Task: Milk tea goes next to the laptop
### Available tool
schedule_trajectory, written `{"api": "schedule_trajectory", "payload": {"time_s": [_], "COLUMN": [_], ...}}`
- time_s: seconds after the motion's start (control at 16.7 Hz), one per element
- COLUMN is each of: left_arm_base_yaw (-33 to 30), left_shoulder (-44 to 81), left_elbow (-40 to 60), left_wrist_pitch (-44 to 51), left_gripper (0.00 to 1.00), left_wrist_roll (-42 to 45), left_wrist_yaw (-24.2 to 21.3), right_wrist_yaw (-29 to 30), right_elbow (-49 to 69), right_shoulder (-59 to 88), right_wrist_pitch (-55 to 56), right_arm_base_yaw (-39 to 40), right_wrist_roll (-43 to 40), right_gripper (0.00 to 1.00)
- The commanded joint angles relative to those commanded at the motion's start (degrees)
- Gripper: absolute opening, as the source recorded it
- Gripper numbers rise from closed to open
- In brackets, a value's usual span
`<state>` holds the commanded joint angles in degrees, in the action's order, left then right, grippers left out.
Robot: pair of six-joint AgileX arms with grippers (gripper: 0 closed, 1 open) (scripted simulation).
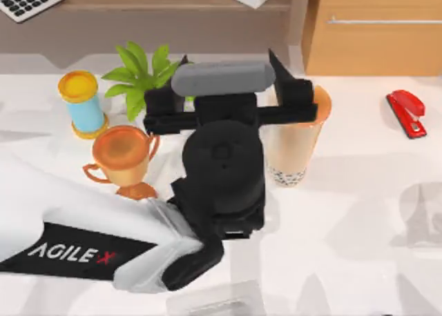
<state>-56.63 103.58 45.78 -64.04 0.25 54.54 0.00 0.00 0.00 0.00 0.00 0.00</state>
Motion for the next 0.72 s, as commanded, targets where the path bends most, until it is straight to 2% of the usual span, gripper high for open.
{"api": "schedule_trajectory", "payload": {"time_s": [0.42, 0.72], "left_arm_base_yaw": [-11.8, -14.5], "left_shoulder": [22.5, 28.0], "left_elbow": [7.7, 9.6], "left_wrist_pitch": [-11.5, -14.2], "left_gripper": [1.0, 1.0], "left_wrist_roll": [1.0, 1.2], "left_wrist_yaw": [10.8, 13.6], "right_wrist_yaw": [0.0, 0.0], "right_elbow": [0.0, 0.0], "right_shoulder": [0.0, 0.0], "right_wrist_pitch": [0.0, 0.0], "right_arm_base_yaw": [0.0, 0.0], "right_wrist_roll": [0.0, 0.0], "right_gripper": [1.0, 1.0]}}
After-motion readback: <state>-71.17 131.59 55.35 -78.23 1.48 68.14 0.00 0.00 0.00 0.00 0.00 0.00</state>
